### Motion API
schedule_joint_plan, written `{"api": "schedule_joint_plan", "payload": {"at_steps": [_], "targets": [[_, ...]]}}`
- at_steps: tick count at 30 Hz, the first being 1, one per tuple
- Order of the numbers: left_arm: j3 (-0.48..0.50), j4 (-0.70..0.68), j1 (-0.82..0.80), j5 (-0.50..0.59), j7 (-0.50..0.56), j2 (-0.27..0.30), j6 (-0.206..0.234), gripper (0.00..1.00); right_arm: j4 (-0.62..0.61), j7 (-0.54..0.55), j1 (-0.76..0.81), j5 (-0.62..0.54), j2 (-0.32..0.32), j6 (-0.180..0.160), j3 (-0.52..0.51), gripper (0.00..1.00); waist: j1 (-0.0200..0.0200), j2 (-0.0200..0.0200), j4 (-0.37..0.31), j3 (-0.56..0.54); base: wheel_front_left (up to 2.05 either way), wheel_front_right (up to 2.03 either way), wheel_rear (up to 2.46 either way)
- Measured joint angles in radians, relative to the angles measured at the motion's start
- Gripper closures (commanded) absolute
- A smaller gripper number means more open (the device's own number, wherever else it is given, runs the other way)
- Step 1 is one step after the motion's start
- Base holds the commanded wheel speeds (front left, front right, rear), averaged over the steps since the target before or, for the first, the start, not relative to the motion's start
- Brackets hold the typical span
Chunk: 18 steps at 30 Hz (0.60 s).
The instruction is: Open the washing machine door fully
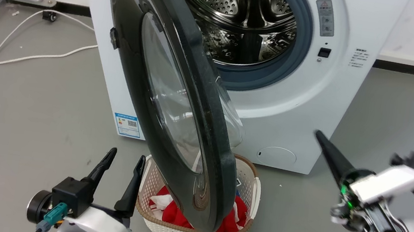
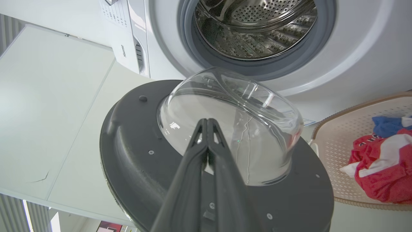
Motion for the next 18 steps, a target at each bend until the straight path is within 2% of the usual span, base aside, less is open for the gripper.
{"api": "schedule_joint_plan", "payload": {"at_steps": [4,5,6,7,8,14,18], "targets": [[0.012,0.004,0.011,-0.004,0.0,0.006,0.003,0.0,-0.066,-0.125,0.123,-0.032,-0.029,0.0,-0.044,1.0,-0.0001,0.0,-0.018,-0.01,0.0,0.0,0.0],[0.016,0.004,0.015,-0.005,0.0,0.008,0.006,0.0,-0.078,-0.161,0.156,-0.052,-0.038,0.0,-0.053,0.95,0.0,0.0,-0.022,-0.012,0.0,0.0,0.0],[0.019,0.004,0.022,-0.007,0.0,0.01,0.006,0.0,-0.086,-0.19,0.187,-0.068,-0.048,0.0,-0.062,0.62,-0.0001,0.0,-0.028,-0.014,0.0,0.0,0.0],[0.024,0.005,0.028,-0.007,0.0,0.011,0.009,0.0,-0.095,-0.219,0.217,-0.077,-0.055,0.0,-0.072,0.18,0.0,0.0,-0.033,-0.016,0.0,0.0,0.0],[0.027,0.006,0.03,-0.008,0.0,0.013,0.01,0.0,-0.104,-0.245,0.248,-0.084,-0.058,0.0,-0.082,0.0,-0.0001,0.0,-0.038,-0.018,0.0,0.0,0.0],[0.046,0.011,0.048,-0.014,0.0,0.025,0.015,0.0,-0.117,-0.378,0.352,-0.214,-0.071,0.0,-0.112,0.0,0.0,0.0,-0.07,-0.024,0.0,0.0,0.0],[0.049,0.014,0.048,-0.016,0.0,0.026,0.015,0.0,-0.104,-0.417,0.361,-0.435,-0.08,0.0,-0.161,0.0,0.0,0.0,-0.078,-0.024,0.0,0.0,0.0]]}}
